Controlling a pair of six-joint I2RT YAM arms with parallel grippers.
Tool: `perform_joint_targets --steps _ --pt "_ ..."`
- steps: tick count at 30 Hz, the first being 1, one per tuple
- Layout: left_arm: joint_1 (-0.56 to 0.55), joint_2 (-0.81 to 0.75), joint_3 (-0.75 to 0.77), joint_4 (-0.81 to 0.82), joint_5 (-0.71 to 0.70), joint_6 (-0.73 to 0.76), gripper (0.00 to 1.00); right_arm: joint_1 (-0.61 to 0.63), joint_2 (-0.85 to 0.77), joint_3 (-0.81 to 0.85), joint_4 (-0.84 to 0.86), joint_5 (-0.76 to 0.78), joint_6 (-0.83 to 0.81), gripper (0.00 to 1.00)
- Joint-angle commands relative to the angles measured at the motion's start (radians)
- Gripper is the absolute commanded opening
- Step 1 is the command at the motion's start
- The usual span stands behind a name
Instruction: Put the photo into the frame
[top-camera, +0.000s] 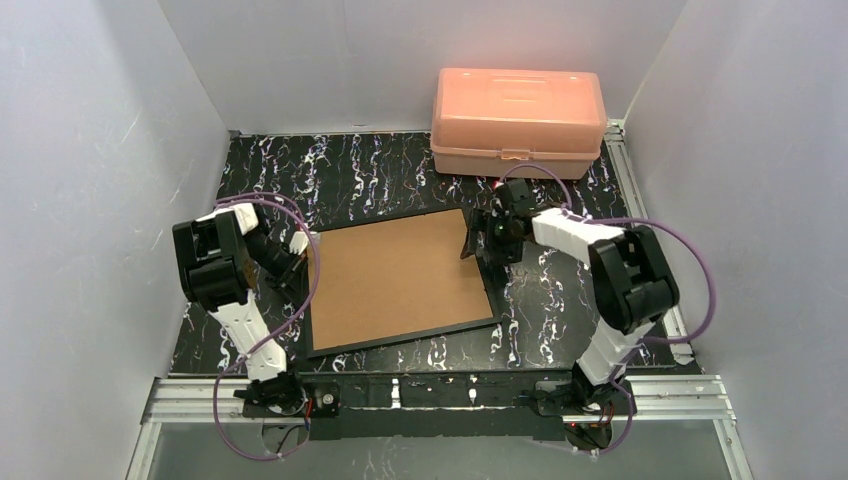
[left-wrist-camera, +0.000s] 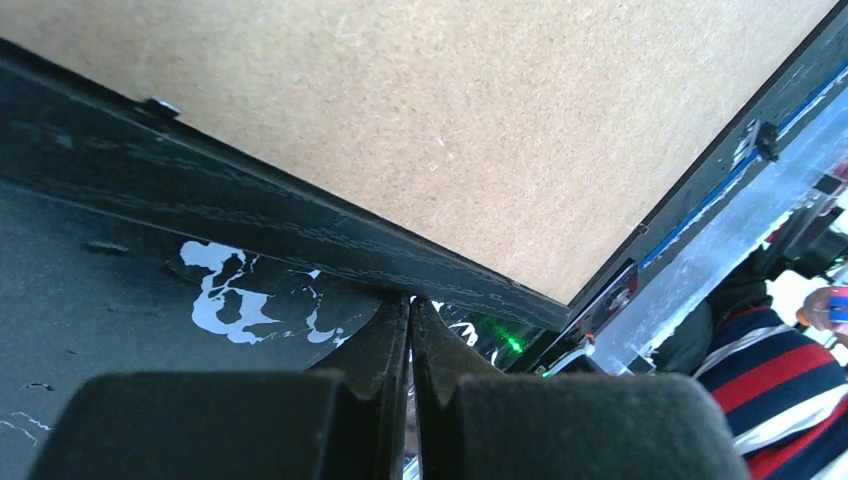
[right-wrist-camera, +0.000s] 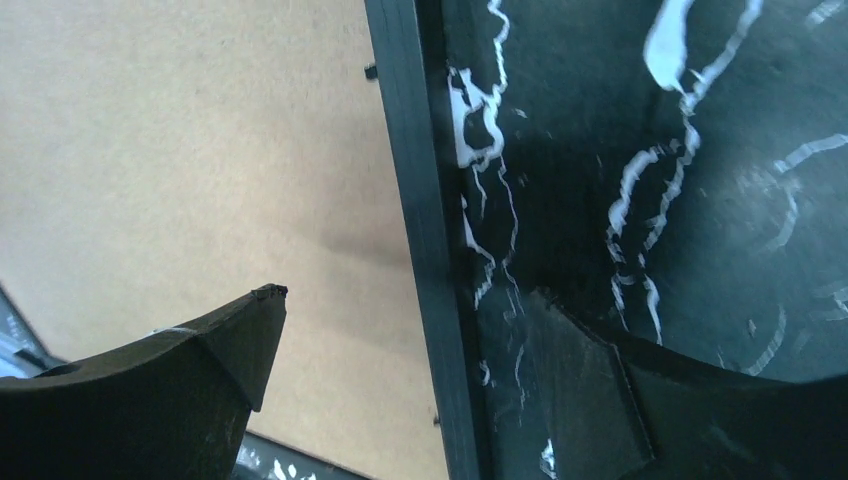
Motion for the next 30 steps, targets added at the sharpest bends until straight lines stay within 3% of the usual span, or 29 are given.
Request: perform_joint_targets --steps 1,6,14,20,24,30 --pt "-0.016 -0.057 -0.034 0.043 -0.027 0.05 0.0 0.044 0.087 0.109 0.077 0.039 -0.008 0.99" --pt "-0.031 -0.087 -0.063 0.062 -0.045 0.069 0.0 0.099 0.186 0.22 0.105 0.015 0.026 0.99" --pt "-0.08 -0.123 -0.111 0.054 -0.04 0.089 0.0 0.196 0.47 0.647 -0.022 0.009 -0.006 0.99" --pt "-0.09 -0.144 -0.092 -0.04 -0.032 0.133 0.0 0.216 0.621 0.936 -0.15 0.024 -0.044 0.99" --pt "-0.089 -0.156 0.014 -0.214 -0.005 0.175 0.04 0.215 0.525 0.91 -0.16 0.123 -0.073 0.99" --pt "-0.058 -0.108 0.342 -0.48 0.059 0.207 0.11 0.199 0.26 0.72 -0.196 0.312 -0.067 0.99"
